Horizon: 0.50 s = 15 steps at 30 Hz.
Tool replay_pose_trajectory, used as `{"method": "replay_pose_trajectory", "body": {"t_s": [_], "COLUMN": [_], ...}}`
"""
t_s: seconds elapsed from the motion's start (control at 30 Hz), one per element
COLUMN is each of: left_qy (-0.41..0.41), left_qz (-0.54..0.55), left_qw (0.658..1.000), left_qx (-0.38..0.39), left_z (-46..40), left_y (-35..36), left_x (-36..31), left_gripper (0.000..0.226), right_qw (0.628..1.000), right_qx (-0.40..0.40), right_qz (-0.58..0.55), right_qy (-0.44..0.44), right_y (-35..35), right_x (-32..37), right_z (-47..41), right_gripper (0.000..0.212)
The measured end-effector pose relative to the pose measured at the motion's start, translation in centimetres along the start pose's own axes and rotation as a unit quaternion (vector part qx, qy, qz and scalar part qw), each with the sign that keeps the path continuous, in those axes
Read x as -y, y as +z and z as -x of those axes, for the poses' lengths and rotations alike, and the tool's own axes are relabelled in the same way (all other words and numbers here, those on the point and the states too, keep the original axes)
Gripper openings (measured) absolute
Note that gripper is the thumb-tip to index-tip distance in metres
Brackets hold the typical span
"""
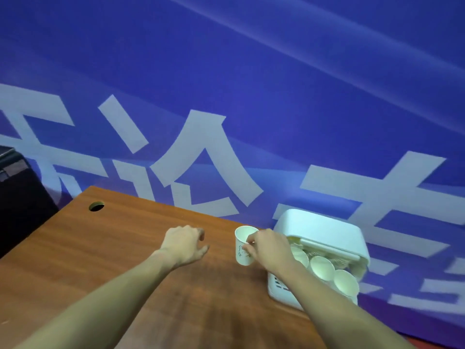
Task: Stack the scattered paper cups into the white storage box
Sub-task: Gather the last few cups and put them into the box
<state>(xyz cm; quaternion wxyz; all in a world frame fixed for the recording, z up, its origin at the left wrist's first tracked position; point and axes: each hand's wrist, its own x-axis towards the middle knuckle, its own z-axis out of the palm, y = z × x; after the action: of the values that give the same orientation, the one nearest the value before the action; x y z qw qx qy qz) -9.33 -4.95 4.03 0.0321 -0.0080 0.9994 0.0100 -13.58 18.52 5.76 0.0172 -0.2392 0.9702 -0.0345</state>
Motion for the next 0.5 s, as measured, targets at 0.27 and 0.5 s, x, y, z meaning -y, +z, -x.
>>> {"method": "replay_pose_trajectory", "body": {"t_s": [0.27, 0.5], "left_qy": [0.068, 0.117], "left_qz": [-0.017, -0.036], "left_qw": [0.997, 0.992], "left_qx": [0.017, 0.021], "left_z": [-0.9, -1.8], "left_y": [0.4, 0.3], "left_x": [-10.3, -17.2], "left_gripper": [0.045, 0.041], "right_qw": [0.997, 0.989], "right_qx": [0.001, 0.004], "right_qz": [0.015, 0.028], "right_qy": [0.073, 0.147], "right_y": [-0.6, -0.6], "right_x": [-9.1, -15.7], "right_z": [7.0, 12.8], "right_gripper": [0.032, 0.030]}}
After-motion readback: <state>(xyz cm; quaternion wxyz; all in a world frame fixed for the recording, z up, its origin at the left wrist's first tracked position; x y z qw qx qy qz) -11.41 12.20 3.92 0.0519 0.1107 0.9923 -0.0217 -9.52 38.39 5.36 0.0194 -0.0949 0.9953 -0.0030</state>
